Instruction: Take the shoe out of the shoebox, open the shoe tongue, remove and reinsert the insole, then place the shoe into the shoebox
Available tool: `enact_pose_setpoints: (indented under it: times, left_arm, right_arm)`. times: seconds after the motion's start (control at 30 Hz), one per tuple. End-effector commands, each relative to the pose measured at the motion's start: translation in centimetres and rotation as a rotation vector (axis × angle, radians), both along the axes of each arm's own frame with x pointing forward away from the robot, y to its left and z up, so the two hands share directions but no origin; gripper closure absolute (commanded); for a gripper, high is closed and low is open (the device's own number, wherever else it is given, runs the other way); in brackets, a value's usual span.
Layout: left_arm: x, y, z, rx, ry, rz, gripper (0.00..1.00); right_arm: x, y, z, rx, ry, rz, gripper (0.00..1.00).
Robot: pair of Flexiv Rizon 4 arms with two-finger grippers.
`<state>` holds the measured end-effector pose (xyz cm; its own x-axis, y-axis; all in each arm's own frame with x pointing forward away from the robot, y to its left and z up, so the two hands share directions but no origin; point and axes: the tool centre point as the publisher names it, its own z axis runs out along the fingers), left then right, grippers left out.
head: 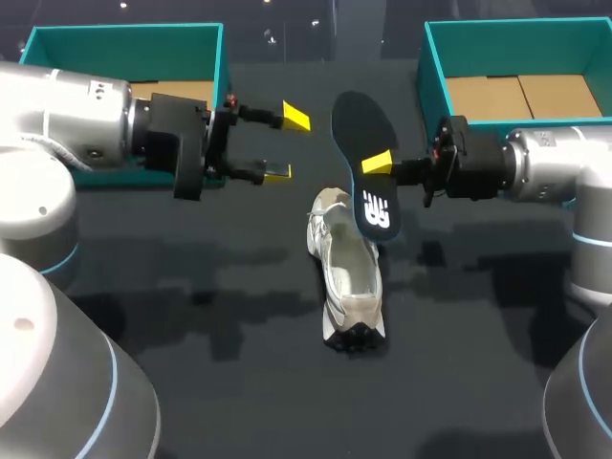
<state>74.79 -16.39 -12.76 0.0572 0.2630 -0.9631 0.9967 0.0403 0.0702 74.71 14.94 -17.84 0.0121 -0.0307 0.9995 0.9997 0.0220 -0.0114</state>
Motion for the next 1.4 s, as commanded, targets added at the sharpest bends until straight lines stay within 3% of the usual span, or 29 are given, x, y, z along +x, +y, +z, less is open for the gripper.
enact_pose_setpoints:
  times: [0.03, 0.1, 0.4, 0.57, 0.67, 0.73, 1.13, 1.4]
  left_arm:
    - [-0.1, 0.2, 0.0, 0.001, -0.001, 0.0, 0.0]
    - [0.7, 0.7, 0.9, -0.019, 0.026, -0.018, 0.0]
    - [2.0, 2.2, 6.0, 0.238, -0.051, -0.069, 0.0]
    - [3.2, 2.4, 7.8, 0.378, -0.07, -0.095, 0.0]
    - [4.1, 2.2, 8.2, 0.505, 0.037, -0.089, 0.0]
    - [4.6, 2.1, 8.7, 0.598, -0.077, -0.047, 0.0]
    - [4.6, 2.1, 8.7, 0.598, -0.077, -0.047, 0.0]
    - [6.0, -2.4, 9.4, 0.762, -0.058, -0.005, 0.0]
  right_arm:
    - [0.0, 0.1, -0.1, -0.001, 0.0, 0.001, 1.0]
    - [0.0, 0.1, -0.1, -0.001, 0.0, 0.001, 1.0]
    - [0.0, 0.1, -0.1, -0.001, 0.0, 0.001, 1.0]
    - [0.0, 0.1, -0.1, -0.001, 0.0, 0.001, 1.0]
    - [0.0, 0.1, -0.1, -0.001, 0.0, 0.001, 1.0]
    - [0.0, 0.1, -0.1, -0.001, 0.0, 0.001, 1.0]
    - [0.0, 0.1, -0.1, -0.001, 0.0, 0.001, 1.0]
    - [0.0, 0.1, -0.1, -0.001, 0.0, 0.001, 1.0]
